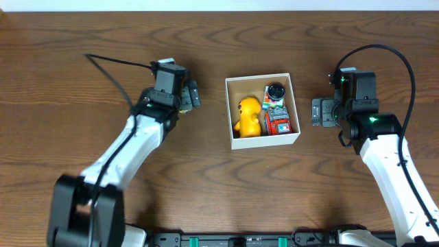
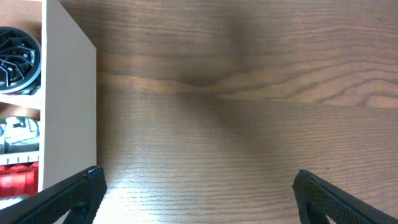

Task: Pack container
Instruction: 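Lower the left gripper onto the yellow ball and close it, then carry the yellow ball right into the white box and release it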

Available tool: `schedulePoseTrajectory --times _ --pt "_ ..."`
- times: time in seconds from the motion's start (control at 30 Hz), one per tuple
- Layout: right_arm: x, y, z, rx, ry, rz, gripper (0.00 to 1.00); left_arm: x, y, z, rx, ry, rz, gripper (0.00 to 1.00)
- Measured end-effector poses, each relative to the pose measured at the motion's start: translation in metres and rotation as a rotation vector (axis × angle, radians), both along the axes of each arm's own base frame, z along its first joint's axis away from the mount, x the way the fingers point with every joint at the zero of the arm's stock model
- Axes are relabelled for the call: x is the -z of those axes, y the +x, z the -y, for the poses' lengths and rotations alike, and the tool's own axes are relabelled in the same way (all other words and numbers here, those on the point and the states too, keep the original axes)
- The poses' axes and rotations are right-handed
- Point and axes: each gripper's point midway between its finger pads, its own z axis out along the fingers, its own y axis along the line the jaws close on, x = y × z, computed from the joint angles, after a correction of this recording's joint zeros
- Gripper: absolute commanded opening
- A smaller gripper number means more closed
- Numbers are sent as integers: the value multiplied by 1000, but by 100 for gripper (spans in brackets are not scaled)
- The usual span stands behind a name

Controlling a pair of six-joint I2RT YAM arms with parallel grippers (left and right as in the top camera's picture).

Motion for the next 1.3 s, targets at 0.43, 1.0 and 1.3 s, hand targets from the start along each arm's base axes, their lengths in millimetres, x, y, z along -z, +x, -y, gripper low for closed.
schedulePoseTrajectory --times 0.43,1.0,1.3 --pt "0 0 0 0 0 0 99 60 4 3 26 36 -103 41" --pt "0 0 0 0 0 0 99 -78 -15 22 93 -61 166 21" --pt "0 0 0 0 0 0 99 -183 -84 103 387 -249 387 21"
